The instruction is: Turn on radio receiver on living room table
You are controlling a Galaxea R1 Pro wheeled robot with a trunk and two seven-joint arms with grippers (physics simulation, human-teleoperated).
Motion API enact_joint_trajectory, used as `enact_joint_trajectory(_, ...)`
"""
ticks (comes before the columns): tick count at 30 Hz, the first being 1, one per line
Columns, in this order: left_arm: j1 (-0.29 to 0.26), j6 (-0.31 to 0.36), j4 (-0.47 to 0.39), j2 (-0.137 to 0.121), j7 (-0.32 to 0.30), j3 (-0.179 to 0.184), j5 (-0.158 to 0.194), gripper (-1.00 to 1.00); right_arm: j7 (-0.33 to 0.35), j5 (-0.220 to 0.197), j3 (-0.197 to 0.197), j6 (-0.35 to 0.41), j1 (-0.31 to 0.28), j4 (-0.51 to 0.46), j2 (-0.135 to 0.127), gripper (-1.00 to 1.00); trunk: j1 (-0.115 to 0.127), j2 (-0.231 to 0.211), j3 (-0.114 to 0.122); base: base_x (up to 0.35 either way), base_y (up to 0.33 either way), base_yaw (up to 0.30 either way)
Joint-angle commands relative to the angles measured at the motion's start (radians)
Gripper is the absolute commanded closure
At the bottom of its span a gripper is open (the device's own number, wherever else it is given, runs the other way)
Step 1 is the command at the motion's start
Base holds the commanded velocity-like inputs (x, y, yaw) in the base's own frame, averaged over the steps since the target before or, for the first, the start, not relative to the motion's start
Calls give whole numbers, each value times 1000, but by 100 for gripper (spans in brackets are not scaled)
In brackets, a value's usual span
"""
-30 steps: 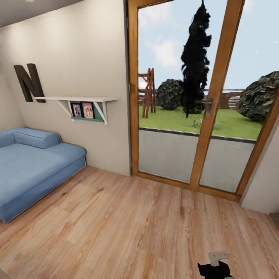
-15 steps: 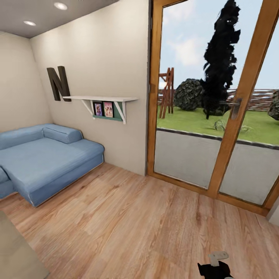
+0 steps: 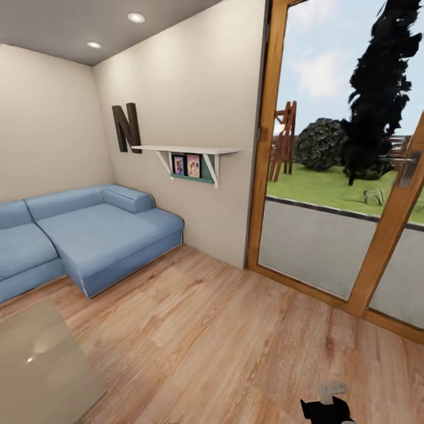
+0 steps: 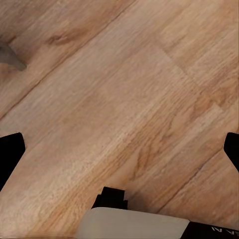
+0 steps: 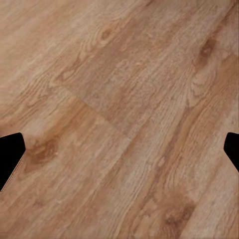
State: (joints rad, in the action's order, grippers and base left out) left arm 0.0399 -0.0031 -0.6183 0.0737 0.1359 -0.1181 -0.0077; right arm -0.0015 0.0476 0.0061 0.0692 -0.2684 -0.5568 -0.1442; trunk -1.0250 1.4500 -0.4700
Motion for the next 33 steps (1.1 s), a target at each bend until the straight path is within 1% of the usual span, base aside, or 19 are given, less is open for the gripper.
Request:
enact_joint_trajectory(1,0,0,0,0,0,0,0,-100,0,0,0,0,0,0,0,-100,0,0,0,0,0,300)
enact_joint_trajectory(10,0,0,0,0,-1,0,0,-100,0,0,-2,0,0,-3,0,-100,0,0,0,0,0,300)
enact_joint_trajectory(14,0,0,0,6,-1,2,0,-100,1,1,-2,0,0,-4,0,-100,0,0,0,0,0,300)
enact_joint_trajectory(20,0,0,0,0,-1,1,-1,-100,8,2,1,0,0,-5,4,-100,0,0,0,0,0,300)
enact_joint_trajectory(22,0,-1,0,-6,-1,0,-1,-100,9,2,1,0,0,-5,4,-100,0,0,0,0,0,300)
enact_joint_trajectory(28,0,-49,0,-11,-1,-1,3,-100,9,2,2,0,0,-5,3,-100,0,0,0,0,0,300)
enact_joint_trajectory(33,0,-60,0,-9,-1,-1,8,-100,9,3,2,0,0,-5,3,-100,0,0,0,0,0,300)
